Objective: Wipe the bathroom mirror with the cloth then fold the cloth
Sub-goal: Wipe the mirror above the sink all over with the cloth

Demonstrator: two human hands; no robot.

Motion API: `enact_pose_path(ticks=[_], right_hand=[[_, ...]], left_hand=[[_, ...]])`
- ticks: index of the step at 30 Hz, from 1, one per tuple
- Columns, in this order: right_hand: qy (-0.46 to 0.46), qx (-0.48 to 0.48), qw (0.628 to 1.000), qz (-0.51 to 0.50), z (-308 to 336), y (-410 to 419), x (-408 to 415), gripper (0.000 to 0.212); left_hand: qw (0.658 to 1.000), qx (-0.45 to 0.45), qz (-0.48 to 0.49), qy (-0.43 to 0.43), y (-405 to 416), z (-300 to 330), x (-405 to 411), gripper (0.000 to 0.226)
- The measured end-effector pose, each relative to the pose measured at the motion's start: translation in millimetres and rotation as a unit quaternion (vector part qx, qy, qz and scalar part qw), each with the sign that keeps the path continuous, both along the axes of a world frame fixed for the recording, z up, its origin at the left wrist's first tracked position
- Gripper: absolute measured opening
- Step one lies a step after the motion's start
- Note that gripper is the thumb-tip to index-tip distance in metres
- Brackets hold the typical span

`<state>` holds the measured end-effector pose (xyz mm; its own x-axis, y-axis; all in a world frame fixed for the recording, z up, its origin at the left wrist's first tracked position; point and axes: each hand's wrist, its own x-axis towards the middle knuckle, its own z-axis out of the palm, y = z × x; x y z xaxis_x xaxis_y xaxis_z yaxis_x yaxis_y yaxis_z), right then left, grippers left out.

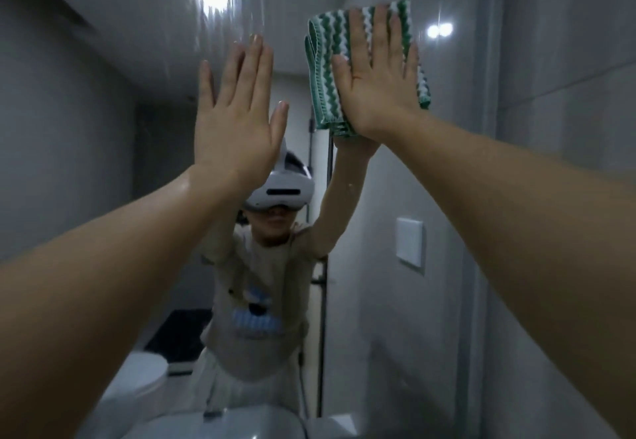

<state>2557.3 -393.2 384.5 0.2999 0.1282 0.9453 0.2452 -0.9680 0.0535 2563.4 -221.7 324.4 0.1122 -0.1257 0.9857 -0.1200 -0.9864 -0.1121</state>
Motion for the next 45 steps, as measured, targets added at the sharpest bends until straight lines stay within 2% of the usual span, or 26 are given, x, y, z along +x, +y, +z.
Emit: enact_pose_path(ticks=[11, 21, 33, 40, 45], right_hand=[[-0.004, -0.019, 1.0, -0.012, -136, -21, -3, 0.058], [-0.02, 0.013, 1.0, -0.004, -266, -34, 0, 0.057], [0.011, 0.077, 0.997, -0.018, -374, -32, 0, 0.056], [-0.007, 0.107, 0.994, -0.025, -390, -28, 0, 0.055], [-0.03, 0.135, 0.989, -0.053, -430, -22, -1, 0.054]], left_hand=[[0.999, -0.022, -0.014, 0.021, -24, -134, -9, 0.061], [0.998, 0.03, 0.035, 0.031, -27, -239, -14, 0.059], [0.999, 0.036, 0.009, -0.006, -24, -254, -5, 0.058], [0.999, 0.044, 0.007, -0.018, -21, -255, -4, 0.058], [0.999, 0.042, 0.003, -0.021, -21, -255, -3, 0.058]])
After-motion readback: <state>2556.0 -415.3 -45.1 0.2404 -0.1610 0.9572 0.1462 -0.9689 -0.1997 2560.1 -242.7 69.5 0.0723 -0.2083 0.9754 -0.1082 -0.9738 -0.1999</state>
